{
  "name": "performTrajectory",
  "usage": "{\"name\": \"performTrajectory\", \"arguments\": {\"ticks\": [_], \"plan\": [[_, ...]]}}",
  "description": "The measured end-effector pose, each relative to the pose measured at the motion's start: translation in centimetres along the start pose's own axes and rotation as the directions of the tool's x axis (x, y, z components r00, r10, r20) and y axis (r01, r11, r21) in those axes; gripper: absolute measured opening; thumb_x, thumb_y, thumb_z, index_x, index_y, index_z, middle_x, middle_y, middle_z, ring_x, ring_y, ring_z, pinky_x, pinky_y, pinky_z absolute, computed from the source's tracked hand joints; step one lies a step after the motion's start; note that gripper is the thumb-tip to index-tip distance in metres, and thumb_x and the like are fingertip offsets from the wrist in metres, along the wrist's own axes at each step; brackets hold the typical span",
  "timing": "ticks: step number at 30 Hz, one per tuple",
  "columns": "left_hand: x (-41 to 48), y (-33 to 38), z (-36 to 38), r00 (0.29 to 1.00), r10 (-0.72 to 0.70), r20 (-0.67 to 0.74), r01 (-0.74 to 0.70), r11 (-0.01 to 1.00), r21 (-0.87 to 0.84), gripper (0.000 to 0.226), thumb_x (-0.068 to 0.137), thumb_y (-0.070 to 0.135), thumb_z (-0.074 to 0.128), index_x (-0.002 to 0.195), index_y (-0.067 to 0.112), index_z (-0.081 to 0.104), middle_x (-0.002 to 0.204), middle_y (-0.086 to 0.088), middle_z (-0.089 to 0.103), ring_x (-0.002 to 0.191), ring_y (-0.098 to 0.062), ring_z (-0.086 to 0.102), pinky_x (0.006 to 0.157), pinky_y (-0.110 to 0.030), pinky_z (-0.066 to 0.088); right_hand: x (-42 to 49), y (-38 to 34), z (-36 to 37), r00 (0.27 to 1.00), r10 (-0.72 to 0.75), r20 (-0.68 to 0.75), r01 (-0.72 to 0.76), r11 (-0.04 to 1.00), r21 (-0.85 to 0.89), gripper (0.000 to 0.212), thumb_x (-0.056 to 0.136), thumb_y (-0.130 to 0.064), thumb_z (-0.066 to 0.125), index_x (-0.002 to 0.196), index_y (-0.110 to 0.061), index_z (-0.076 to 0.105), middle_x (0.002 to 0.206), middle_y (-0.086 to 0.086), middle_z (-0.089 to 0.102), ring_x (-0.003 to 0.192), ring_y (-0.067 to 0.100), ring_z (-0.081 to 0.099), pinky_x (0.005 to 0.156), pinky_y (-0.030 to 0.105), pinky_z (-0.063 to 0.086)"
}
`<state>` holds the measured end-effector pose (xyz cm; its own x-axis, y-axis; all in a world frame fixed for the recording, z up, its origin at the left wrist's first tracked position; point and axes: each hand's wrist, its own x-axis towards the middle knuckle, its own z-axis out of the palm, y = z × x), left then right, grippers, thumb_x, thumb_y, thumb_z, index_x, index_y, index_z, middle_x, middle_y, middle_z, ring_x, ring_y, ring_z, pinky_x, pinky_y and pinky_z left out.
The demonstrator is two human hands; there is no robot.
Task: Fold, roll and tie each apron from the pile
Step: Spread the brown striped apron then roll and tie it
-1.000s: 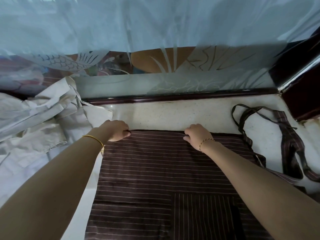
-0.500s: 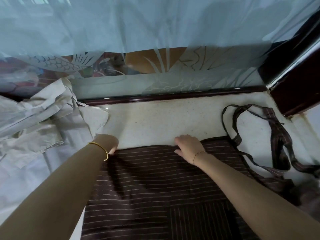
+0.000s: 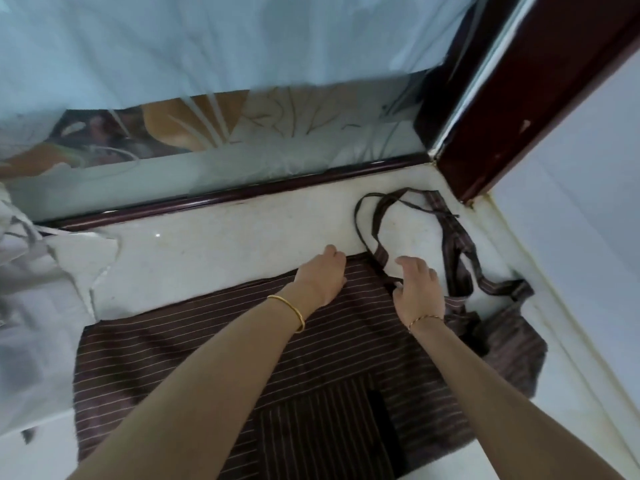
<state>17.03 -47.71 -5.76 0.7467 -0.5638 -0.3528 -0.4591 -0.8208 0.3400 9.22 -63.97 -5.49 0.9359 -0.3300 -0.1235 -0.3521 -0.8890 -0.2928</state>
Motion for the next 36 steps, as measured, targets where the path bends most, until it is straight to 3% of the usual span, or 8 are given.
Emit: {"name": "performTrajectory", "arguments": {"ticks": [5,8,12,17,23,29,32,36], "plan": [[1.9,0.5,1.3,0.994,-0.105,0.026,0.105,0.994,-0.020,0.036,0.095,0.021,0.054,0.122,0.003,0.040,0.124,-0.018,0.037,0.100,-0.036,0.056,0.086,-0.044,0.050,1.7,2.3,0.0,0.969,0.026,0.245,0.003,0.993,-0.118,0.028,0.096,-0.015,0.045,0.122,-0.018,0.053,0.117,0.006,0.056,0.100,0.028,0.058,0.078,0.034,0.050],[2.1,0.1,1.5,0.989,-0.141,0.037,0.143,0.989,-0.045,0.038,0.092,0.019,0.059,0.120,0.004,0.039,0.122,-0.018,0.037,0.099,-0.035,0.056,0.087,-0.042,0.050,2.6,2.5,-0.4,0.985,0.089,0.148,-0.057,0.976,-0.210,0.017,0.095,-0.011,0.044,0.106,-0.012,0.058,0.103,0.008,0.057,0.085,0.029,0.061,0.064,0.031,0.045],[2.5,0.2,1.2,0.991,-0.127,0.037,0.128,0.991,-0.044,0.039,0.090,0.020,0.062,0.119,0.007,0.039,0.120,-0.015,0.037,0.093,-0.031,0.057,0.083,-0.036,0.051,3.7,2.4,-1.6,0.985,0.156,-0.071,-0.156,0.988,0.007,0.019,0.094,-0.001,0.041,0.107,-0.009,0.053,0.104,0.008,0.051,0.066,0.024,0.051,0.055,0.031,0.038],[2.5,0.0,1.4,0.996,-0.080,0.051,0.080,0.997,-0.005,0.035,0.093,0.023,0.057,0.120,0.008,0.042,0.118,-0.015,0.039,0.092,-0.028,0.056,0.086,-0.036,0.050,4.0,0.9,-1.5,0.973,0.120,-0.200,-0.065,0.963,0.260,0.027,0.091,0.004,0.041,0.112,-0.005,0.055,0.116,0.007,0.050,0.074,0.021,0.053,0.059,0.028,0.038],[2.7,-0.7,1.4,0.998,-0.068,-0.019,0.068,0.998,-0.005,0.022,0.101,0.022,0.038,0.115,0.006,0.044,0.111,-0.015,0.047,0.090,-0.027,0.056,0.083,-0.035,0.050,4.4,2.8,-2.0,0.970,0.045,-0.237,0.041,0.939,0.343,0.031,0.093,0.000,0.047,0.123,-0.006,0.052,0.136,0.006,0.040,0.092,0.018,0.056,0.077,0.026,0.048],[2.4,1.2,1.7,0.950,-0.244,-0.193,0.242,0.970,-0.036,0.030,0.095,0.011,0.051,0.120,0.007,0.036,0.123,-0.018,0.039,0.080,-0.021,0.054,0.069,-0.025,0.050,0.2,6.9,-2.5,0.982,0.129,-0.135,-0.098,0.971,0.216,0.021,0.087,0.003,0.044,0.097,-0.012,0.055,0.108,0.002,0.052,0.073,0.021,0.054,0.063,0.035,0.049],[1.0,3.0,2.1,0.939,0.029,-0.343,0.034,0.984,0.177,0.024,0.092,0.007,0.049,0.115,0.010,0.041,0.113,-0.010,0.045,0.079,-0.013,0.045,0.068,-0.024,0.049,-2.0,7.9,-2.7,0.996,0.061,-0.067,-0.052,0.991,0.121,0.016,0.088,-0.005,0.046,0.090,-0.018,0.056,0.095,-0.004,0.055,0.074,0.017,0.055,0.060,0.028,0.044],[0.1,5.5,4.6,0.951,0.305,-0.057,-0.278,0.918,0.283,0.045,0.091,0.005,0.049,0.133,0.011,0.037,0.134,-0.012,0.033,0.104,-0.023,0.048,0.078,-0.033,0.052,-4.0,7.6,-2.2,0.945,-0.145,0.293,0.178,0.980,-0.089,0.027,0.088,-0.022,0.051,0.114,-0.018,0.056,0.102,0.000,0.060,0.097,0.020,0.057,0.082,0.029,0.045]]}}
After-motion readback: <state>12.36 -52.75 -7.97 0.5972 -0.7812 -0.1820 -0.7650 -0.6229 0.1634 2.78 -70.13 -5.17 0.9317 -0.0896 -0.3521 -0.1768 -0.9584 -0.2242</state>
